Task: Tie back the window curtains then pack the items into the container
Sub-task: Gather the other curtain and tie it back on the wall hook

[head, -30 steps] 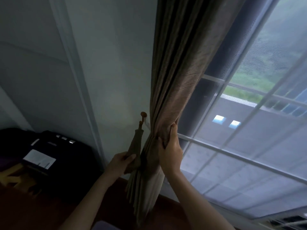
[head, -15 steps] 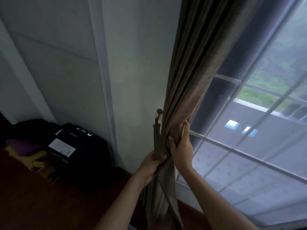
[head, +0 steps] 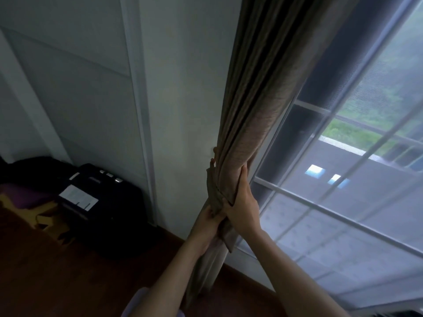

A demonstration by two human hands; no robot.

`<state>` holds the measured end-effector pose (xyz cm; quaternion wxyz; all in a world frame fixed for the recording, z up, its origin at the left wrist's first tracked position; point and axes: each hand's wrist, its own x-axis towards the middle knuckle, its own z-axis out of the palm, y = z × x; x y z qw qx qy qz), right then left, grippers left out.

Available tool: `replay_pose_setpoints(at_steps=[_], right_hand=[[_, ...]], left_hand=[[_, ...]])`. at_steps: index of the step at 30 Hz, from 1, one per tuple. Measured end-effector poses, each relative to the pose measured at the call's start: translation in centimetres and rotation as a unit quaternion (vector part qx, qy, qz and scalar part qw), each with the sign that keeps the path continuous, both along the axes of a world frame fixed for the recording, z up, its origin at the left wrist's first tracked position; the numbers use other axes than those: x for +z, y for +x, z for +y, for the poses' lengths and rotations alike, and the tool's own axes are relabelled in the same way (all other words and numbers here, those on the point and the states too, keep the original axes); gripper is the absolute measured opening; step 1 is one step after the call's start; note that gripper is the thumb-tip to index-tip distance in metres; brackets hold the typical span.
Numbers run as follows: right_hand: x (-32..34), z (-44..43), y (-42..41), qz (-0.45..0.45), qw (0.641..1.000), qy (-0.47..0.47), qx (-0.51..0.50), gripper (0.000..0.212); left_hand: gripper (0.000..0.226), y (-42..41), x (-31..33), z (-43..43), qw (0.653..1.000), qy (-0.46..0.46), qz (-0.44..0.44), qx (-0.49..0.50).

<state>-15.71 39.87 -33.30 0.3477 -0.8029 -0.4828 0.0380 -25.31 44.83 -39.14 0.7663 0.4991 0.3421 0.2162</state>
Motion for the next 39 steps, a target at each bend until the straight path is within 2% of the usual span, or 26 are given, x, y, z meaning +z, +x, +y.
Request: replay_pose_setpoints(at_steps=[3, 5, 7, 10, 12, 15, 18, 25, 30, 33, 36, 39], right_hand=[[-0.3, 0.0, -0.2, 0.003, 1.0, 0.004, 0.0, 0.115], [-0.4, -0.1, -0.1, -0.002, 1.0, 0.012, -0.002, 0.114], [-0.5, -0.3, 0.2, 0.002, 1.0, 0.017, -0.004, 0.114], [-0.5, -0.5, 0.5, 0.013, 1.0, 0.02, -0.009, 0.114], [-0.6, -0.4, 0.5, 0.019, 1.0, 0.022, -0.01, 0.112], [-0.8, -0.3, 0.6, 0.024, 0.999, 0.02, -0.008, 0.111], [-0.9, -0.6, 1.2, 0.032, 0.999, 0.008, -0.008, 0.115], [-1.2, -0.8, 1.8, 0.069, 0.997, 0.001, -0.039, 0.118], [-1.2, -0.9, 1.4, 0.131, 0.987, 0.052, -0.074, 0.122], [-2.0, -0.8, 1.7, 0.229, 0.966, 0.074, -0.097, 0.128], [-1.6, -0.9, 2.4, 0.319, 0.943, 0.055, -0.072, 0.109], [-0.5, -1.0, 3.4, 0.405, 0.914, 0.021, -0.026, 0.083]], left_hand=[[0.027, -0.8, -1.6, 0.1, 0.996, -0.013, 0.04, 0.073], [0.012, -1.3, -2.4, 0.7, 0.982, 0.08, 0.104, 0.137], [0.021, -1.4, -1.7, 0.8, 0.963, 0.178, 0.1, 0.174], [0.031, -1.2, 0.2, 1.1, 0.914, 0.366, 0.067, 0.164], [0.035, -0.9, 1.1, 1.4, 0.892, 0.43, 0.05, 0.126], [0.041, -0.5, 1.6, 1.9, 0.912, 0.401, 0.043, 0.07], [0.055, -0.2, 1.8, 2.5, 0.929, 0.362, 0.044, 0.059], [0.066, 0.9, 1.9, 2.7, 0.939, 0.343, 0.036, 0.005], [0.067, 1.9, 2.8, 2.9, 0.928, 0.367, 0.055, -0.018], [0.098, 2.0, 2.6, 3.7, 0.926, 0.368, 0.07, -0.054], [0.104, 2.2, 2.3, 4.5, 0.925, 0.362, 0.084, -0.074], [0.092, 2.8, 2.8, 4.7, 0.925, 0.353, 0.108, -0.091]])
